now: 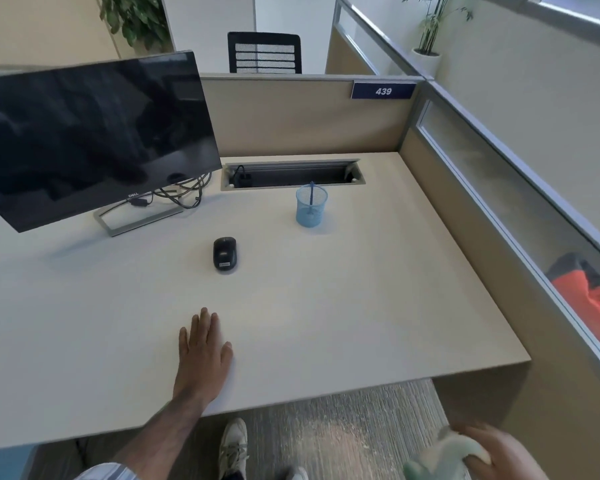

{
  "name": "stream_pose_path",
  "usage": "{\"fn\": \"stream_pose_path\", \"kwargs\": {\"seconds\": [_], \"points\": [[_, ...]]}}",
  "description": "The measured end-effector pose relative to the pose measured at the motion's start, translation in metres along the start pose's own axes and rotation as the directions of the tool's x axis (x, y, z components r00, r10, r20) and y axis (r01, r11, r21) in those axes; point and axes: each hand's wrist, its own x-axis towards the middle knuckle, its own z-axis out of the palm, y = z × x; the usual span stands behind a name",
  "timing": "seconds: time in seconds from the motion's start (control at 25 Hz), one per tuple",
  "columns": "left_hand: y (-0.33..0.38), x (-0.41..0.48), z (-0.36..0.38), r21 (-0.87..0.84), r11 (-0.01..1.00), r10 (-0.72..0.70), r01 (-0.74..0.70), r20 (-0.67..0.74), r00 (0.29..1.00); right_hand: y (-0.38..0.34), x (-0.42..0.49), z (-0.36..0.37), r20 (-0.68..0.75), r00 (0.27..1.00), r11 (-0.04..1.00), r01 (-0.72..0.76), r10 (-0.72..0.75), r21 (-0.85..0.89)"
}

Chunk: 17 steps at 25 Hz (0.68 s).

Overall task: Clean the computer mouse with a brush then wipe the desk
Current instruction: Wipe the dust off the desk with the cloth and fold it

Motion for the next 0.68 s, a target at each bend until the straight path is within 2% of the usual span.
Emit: {"fn": "stream_pose_path", "kwargs": {"seconds": [0.08, 0.16, 0.24, 0.28, 0.36, 0.44, 0.52, 0.6, 0.68], "points": [[0.034, 0.001, -0.004, -0.044, 0.967, 0.251, -0.253, -0.048, 0.967, -0.002, 0.002, -0.003, -0.137, 0.966, 0.958, -0.187, 0.22, 0.219], [0.075, 0.009, -0.004, -0.165, 0.866, 0.463, -0.473, -0.093, 0.881, -0.019, 0.011, -0.008, -0.243, 0.916, 0.907, -0.223, 0.321, 0.357], [0.122, 0.021, -0.004, -0.381, 0.753, 0.556, -0.537, -0.07, 0.828, -0.047, 0.027, -0.013, -0.306, 0.889, 0.876, -0.182, 0.341, 0.448], [0.147, 0.026, -0.007, -0.493, 0.717, 0.573, -0.493, 0.014, 0.819, -0.062, 0.038, -0.013, -0.331, 0.883, 0.87, -0.153, 0.334, 0.469], [0.196, 0.033, -0.016, -0.715, 0.644, 0.572, -0.271, 0.216, 0.791, -0.091, 0.06, -0.012, -0.368, 0.869, 0.884, -0.148, 0.33, 0.443], [0.23, 0.039, -0.023, -0.865, 0.501, 0.569, -0.023, 0.309, 0.762, -0.112, 0.08, -0.005, -0.405, 0.865, 0.94, -0.187, 0.296, 0.286], [0.244, 0.052, -0.024, -0.912, 0.388, 0.54, 0.136, 0.344, 0.768, -0.126, 0.098, 0.007, -0.387, 0.891, 0.971, -0.235, 0.235, 0.05], [0.245, 0.066, -0.021, -0.884, 0.431, 0.477, 0.182, 0.394, 0.785, -0.137, 0.112, 0.021, -0.273, 0.927, 0.959, -0.28, 0.257, -0.049], [0.238, 0.079, -0.017, -0.832, 0.539, 0.424, 0.133, 0.404, 0.81, -0.145, 0.118, 0.038, -0.147, 0.943, 0.953, -0.303, 0.298, -0.017]]}}
